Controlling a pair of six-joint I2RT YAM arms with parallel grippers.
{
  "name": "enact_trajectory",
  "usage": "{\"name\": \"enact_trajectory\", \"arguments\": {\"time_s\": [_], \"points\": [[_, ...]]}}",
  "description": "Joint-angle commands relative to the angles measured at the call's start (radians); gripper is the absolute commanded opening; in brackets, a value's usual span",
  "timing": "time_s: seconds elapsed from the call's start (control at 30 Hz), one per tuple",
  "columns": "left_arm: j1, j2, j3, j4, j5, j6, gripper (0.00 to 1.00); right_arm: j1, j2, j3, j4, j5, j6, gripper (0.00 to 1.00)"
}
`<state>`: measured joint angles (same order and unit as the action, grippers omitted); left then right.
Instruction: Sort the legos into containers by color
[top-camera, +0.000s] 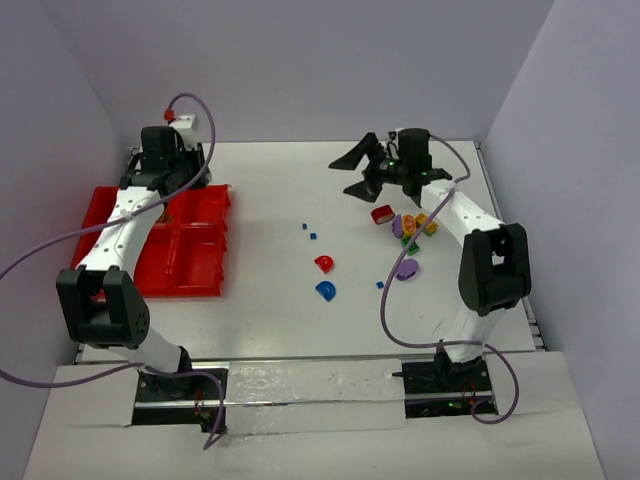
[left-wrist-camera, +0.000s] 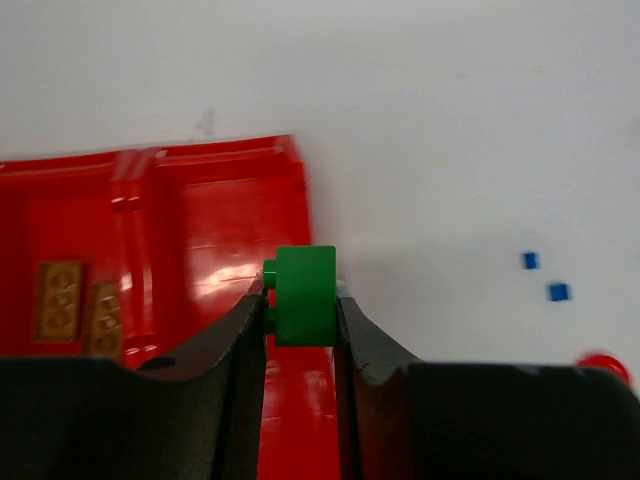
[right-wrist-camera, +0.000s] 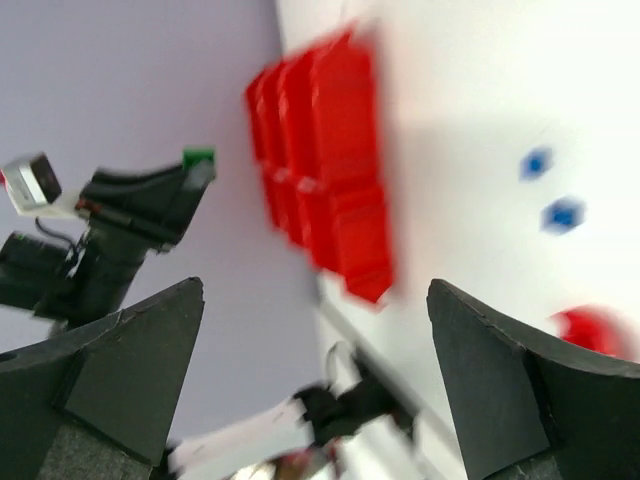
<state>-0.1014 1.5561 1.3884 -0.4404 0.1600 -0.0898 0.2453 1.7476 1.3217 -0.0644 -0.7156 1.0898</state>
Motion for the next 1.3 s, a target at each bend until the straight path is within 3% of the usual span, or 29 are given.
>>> {"name": "enact_trajectory", "arguments": {"time_s": [0.0,0.27,0.53,0.93,1.03,1.17,1.27], "points": [[0.020,0.048,0.013,-0.022,-0.163,0.086,0.00,-0.020,-0.073,0.129,-0.237,0.153,-0.376,1.00],[0.032,0.226,0.101,-0.048,-0.245,0.115,0.00,-0.019,-0.152,0.151,-0.340,0.371,-0.650,1.00],[0.039,0.322,0.139,-0.071,-0.236,0.101,0.07,-0.020,-0.206,0.137,-0.382,0.462,-0.804,1.00],[0.039,0.331,0.118,-0.112,-0.220,0.067,0.49,-0.020,-0.215,0.096,-0.448,0.542,-0.912,1.00],[0.039,0.309,0.122,-0.121,-0.202,0.077,0.65,-0.019,-0.214,0.095,-0.451,0.551,-0.915,1.00],[0.034,0.232,0.180,-0.118,-0.126,0.137,0.69,-0.020,-0.220,0.092,-0.453,0.559,-0.914,1.00],[0.000,0.122,0.170,-0.073,0.051,0.198,0.69,-0.020,-0.231,0.083,-0.450,0.573,-0.924,1.00]]}}
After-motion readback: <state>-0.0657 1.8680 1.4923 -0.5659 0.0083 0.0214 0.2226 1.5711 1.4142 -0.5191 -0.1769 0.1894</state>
